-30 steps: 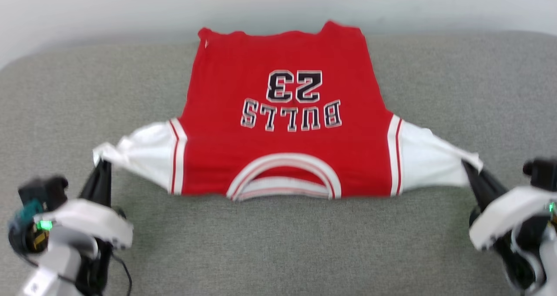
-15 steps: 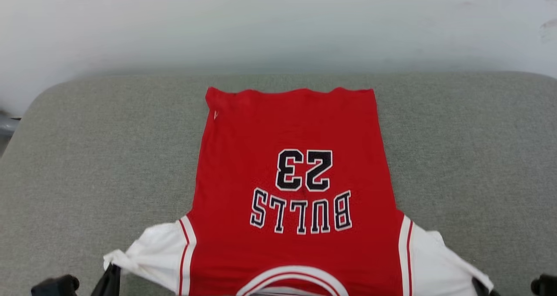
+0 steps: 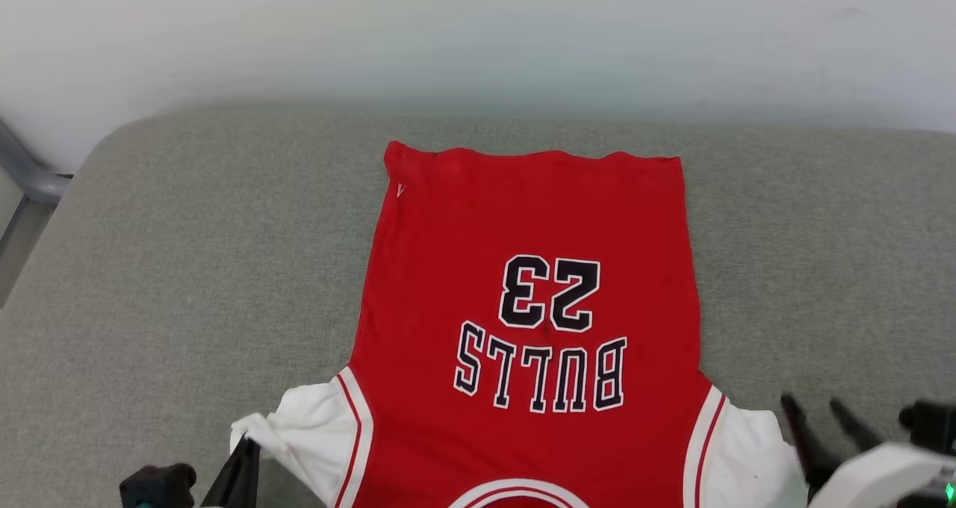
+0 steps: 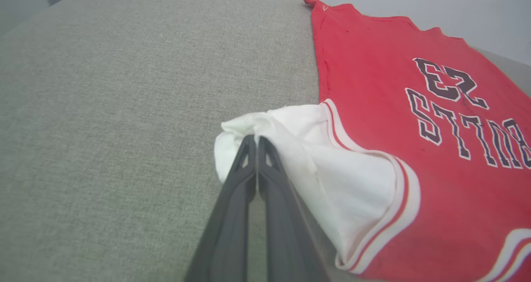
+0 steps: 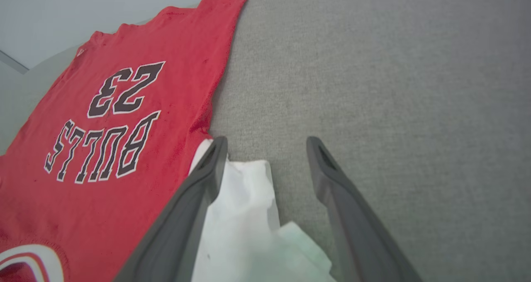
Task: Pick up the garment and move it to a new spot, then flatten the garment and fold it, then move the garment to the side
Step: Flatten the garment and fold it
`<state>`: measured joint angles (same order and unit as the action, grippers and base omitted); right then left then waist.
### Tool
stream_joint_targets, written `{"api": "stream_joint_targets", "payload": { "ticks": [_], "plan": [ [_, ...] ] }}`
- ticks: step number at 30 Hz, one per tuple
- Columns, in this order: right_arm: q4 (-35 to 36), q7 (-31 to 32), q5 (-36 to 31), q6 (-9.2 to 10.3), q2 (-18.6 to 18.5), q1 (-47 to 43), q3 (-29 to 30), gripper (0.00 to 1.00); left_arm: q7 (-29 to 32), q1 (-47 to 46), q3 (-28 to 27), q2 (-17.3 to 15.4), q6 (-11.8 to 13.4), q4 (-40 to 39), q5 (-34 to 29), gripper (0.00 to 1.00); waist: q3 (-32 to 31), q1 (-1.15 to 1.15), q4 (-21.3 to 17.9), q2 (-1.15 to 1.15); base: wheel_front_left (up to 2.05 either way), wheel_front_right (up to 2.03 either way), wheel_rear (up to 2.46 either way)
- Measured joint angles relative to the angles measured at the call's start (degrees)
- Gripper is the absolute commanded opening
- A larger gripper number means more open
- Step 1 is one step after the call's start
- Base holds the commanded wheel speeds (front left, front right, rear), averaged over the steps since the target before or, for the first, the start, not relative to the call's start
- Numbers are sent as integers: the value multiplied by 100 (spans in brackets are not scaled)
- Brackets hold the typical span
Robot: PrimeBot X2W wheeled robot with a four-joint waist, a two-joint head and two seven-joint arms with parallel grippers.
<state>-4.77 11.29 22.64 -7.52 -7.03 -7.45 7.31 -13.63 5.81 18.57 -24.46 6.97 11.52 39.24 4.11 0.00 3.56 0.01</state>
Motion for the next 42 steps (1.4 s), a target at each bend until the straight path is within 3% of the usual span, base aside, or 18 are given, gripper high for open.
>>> {"api": "stream_joint_targets", "payload": {
  "ticks": [6,11,16,22,29,38,40,42],
  "plan": [
    [-858,34,141,1,-396,1551,53,100,-69,-327,75,98,-43,-138,-244,0,231,0,153,0,0,0,0],
    [-1830,423,322,1,-812,2961,-69,100,-102,-867,141,297,-101,-298,-415,0,608,1,407,0,0,0,0],
    [-2773,1229,342,1,-1198,4215,-12,100,-119,-1420,258,560,-246,-398,-589,0,1031,1,813,0,0,0,0],
    [-3497,2209,-94,2,-1572,5542,132,100,-127,-1827,294,928,-393,-490,-781,0,1531,2,1341,0,0,0,0],
    [-3932,2825,-904,1,-1572,6659,289,100,-127,-2031,160,1370,-626,-689,-1025,0,2163,2,1781,0,0,0,0],
    [-4361,3390,-1582,2,-1518,7126,597,100,-129,-2040,-73,1701,-953,-750,-1330,0,2736,0,2106,-1,0,0,0],
    [-4431,3630,-1639,2,-1530,7192,704,2,-130,-2036,-121,1753,-1009,-750,-1389,0,2769,0,2128,0,0,0,0],
    [-4444,3776,-1684,-1,-1530,7207,818,0,-131,-2022,-174,1780,-1053,-750,-1440,0,2775,-1,2140,0,0,0,0]
  ]
}}
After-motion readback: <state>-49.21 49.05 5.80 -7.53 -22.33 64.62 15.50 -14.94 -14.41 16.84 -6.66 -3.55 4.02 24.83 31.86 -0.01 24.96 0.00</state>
